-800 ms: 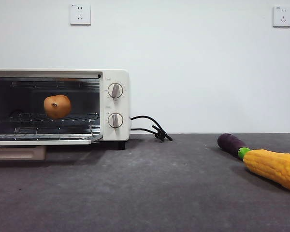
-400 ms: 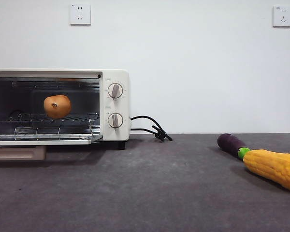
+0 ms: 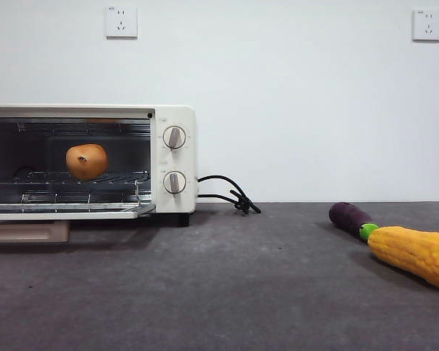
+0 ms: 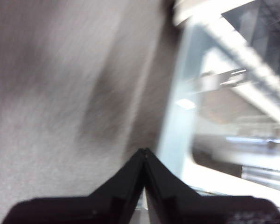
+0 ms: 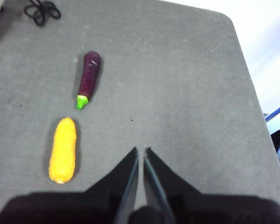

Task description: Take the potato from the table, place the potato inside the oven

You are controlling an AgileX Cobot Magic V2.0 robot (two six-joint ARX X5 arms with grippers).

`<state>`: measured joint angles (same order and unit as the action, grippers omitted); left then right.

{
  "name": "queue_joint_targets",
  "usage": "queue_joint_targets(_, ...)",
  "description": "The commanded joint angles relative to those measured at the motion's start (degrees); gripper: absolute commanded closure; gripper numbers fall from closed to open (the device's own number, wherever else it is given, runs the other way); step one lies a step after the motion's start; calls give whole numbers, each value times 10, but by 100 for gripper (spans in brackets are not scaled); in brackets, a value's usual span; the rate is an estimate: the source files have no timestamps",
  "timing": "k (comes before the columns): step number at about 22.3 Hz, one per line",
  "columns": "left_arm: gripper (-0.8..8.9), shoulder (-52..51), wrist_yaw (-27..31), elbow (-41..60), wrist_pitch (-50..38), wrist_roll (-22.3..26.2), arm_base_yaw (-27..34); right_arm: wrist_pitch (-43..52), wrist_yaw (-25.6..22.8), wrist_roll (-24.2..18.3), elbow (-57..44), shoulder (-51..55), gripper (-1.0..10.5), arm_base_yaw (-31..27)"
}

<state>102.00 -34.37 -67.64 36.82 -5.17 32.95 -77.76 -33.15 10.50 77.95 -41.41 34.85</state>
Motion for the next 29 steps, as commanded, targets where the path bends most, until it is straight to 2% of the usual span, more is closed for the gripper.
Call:
queue_joint_targets(1, 822, 20, 12, 1, 17, 10, 0, -16, 7, 20, -6, 7, 919, -1)
queue_joint_targets(4, 822, 41, 27, 1, 42, 30, -2, -16, 9, 28, -6, 8, 919, -1)
queue_joint_targets(9, 822, 64, 22, 1, 58, 30, -9, -16, 22, 30, -6, 8, 919, -1)
queue_joint_targets(12, 822, 67, -26, 1, 57, 30, -16, -16, 22, 30, -7, 8, 919, -1)
queue_joint_targets(20, 822, 67, -101, 1, 56, 18, -14, -16, 23, 31, -7, 8, 919, -1)
queue_joint_targets(29, 822, 66, -255, -1, 28, -41, 14, -16, 47, 34, -7, 8, 919, 0)
